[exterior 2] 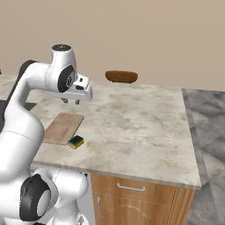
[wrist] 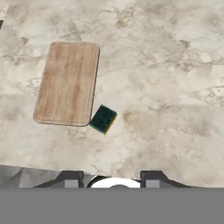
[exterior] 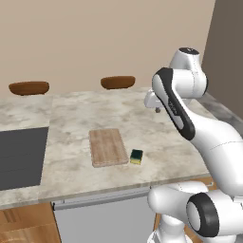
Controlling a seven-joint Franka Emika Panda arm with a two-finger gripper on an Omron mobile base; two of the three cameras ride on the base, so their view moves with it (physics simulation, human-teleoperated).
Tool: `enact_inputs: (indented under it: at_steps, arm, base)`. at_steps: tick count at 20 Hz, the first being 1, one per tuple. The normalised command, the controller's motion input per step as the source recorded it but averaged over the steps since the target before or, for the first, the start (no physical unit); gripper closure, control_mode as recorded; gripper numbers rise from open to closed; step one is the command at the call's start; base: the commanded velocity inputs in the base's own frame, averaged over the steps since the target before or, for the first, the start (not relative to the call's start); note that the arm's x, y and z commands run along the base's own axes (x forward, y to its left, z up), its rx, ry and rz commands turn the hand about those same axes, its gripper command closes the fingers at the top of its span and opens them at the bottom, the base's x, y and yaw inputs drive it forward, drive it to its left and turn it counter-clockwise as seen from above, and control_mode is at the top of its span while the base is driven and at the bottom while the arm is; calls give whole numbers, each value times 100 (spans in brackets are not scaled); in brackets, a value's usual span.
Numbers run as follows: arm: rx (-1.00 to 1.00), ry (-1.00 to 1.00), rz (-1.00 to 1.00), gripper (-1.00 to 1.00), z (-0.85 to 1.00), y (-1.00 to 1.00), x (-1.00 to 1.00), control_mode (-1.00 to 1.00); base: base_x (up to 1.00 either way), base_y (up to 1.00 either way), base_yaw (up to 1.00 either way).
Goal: Pick up the sponge from the counter and clean the cutting board by briefly scrubbing or pressing down on the cutting board. Once finished, release the sponge.
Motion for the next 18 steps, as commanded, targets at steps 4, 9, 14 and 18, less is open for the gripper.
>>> enact_inputs:
  at_steps: [4,9,14,18]
  arm:
    - [0,0,0,-100,0,0,0,-100]
    - [-1,2,0,-100,-11,0,0,-100]
    - [3,1,0,-100,-41,0,12,-100]
    - [5,0,-4,-100,-72,28,31,-100]
  base:
    - [0,0,0]
    - [0,0,0]
    - [0,0,0]
    - [0,0,0]
